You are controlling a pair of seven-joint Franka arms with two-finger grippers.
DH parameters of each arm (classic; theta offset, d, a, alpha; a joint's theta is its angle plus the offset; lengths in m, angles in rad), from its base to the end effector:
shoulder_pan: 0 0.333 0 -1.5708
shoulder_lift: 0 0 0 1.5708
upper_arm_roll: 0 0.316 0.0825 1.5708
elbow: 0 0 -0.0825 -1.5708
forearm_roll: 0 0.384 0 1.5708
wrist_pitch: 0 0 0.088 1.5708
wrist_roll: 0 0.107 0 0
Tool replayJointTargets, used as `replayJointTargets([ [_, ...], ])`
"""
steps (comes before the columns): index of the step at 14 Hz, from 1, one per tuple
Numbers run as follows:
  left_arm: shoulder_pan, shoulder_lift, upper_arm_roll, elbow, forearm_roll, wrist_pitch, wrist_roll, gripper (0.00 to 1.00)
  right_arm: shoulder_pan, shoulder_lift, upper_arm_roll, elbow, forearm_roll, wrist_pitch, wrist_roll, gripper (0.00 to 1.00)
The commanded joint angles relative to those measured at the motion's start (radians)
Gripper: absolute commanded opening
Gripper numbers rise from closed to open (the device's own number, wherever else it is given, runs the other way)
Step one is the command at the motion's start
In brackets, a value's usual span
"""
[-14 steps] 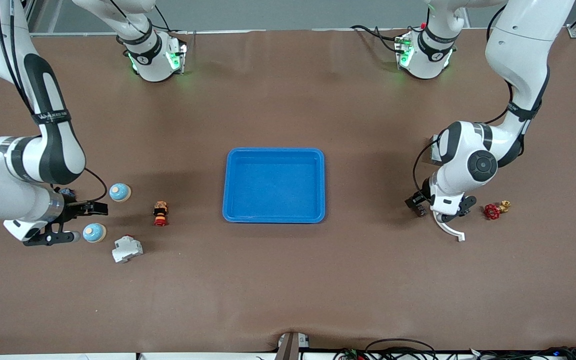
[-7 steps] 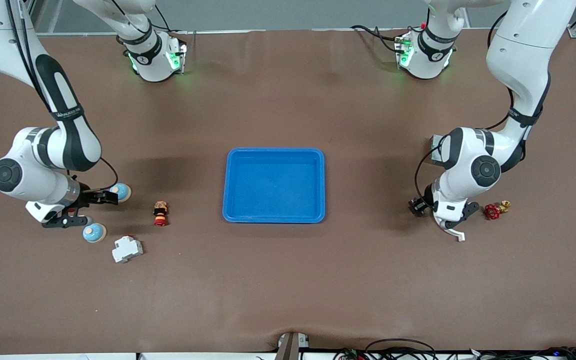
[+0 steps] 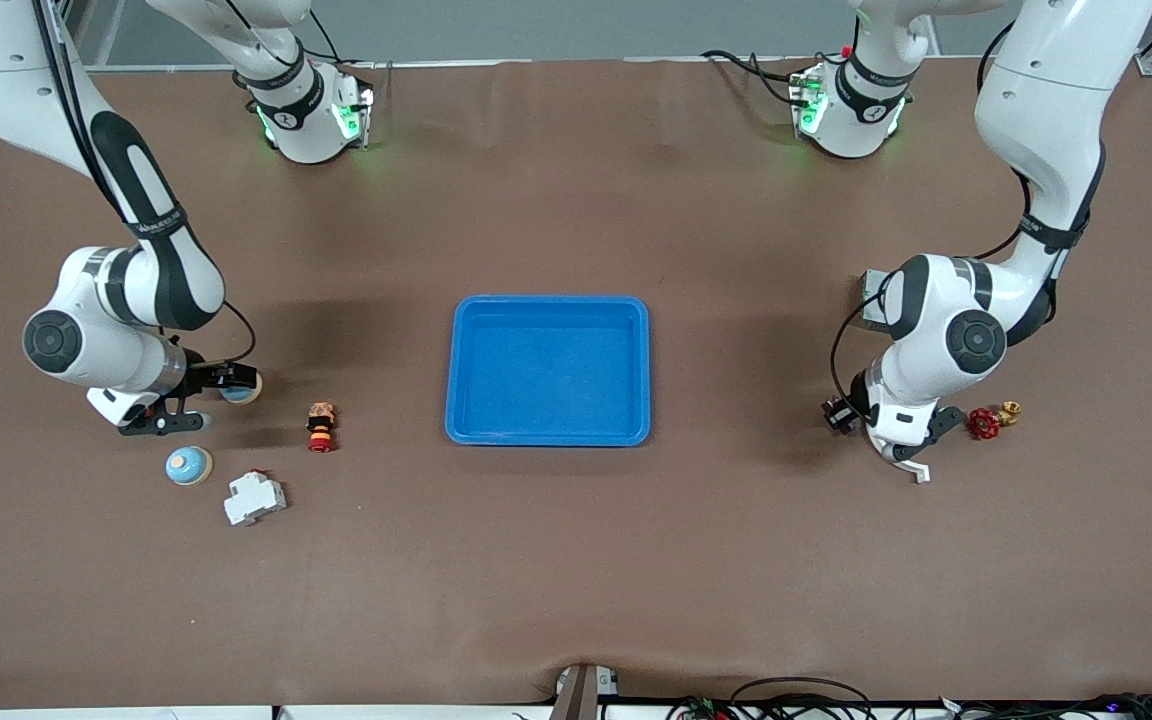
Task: Place electrolytic capacitor and blue bell in tray
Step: 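Grasp a black capacitor with the left gripper while the right gripper grasps a bell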
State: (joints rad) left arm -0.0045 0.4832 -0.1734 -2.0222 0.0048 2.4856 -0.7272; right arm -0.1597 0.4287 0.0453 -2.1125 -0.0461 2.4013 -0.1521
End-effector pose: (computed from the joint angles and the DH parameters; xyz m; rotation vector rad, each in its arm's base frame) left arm 0.5919 -0.1046 0.2100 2.9550 0.8568 -0.0697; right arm 0.5600 -0.0644 0.1979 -3.1231 -0.1111 0.2178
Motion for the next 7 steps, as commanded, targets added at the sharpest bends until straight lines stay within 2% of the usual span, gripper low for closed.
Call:
replayJointTargets([
  [1, -0.023, -0.084, -0.029, -0.010, -0.008, -0.073, -0.079, 0.00, -0.008, -0.024, 0.010, -0.041, -0.004, 0.057, -0.007, 1.00],
  [6, -0.044, -0.084, -0.159, 0.049, -0.008, -0.074, -0.367, 0.00, -0.004, -0.001, 0.010, -0.038, -0.006, 0.099, -0.007, 1.00],
  [7, -0.069, -0.077, -0.166, 0.077, -0.008, -0.074, -0.441, 0.00, -0.004, 0.007, 0.010, -0.038, -0.006, 0.099, -0.007, 1.00],
])
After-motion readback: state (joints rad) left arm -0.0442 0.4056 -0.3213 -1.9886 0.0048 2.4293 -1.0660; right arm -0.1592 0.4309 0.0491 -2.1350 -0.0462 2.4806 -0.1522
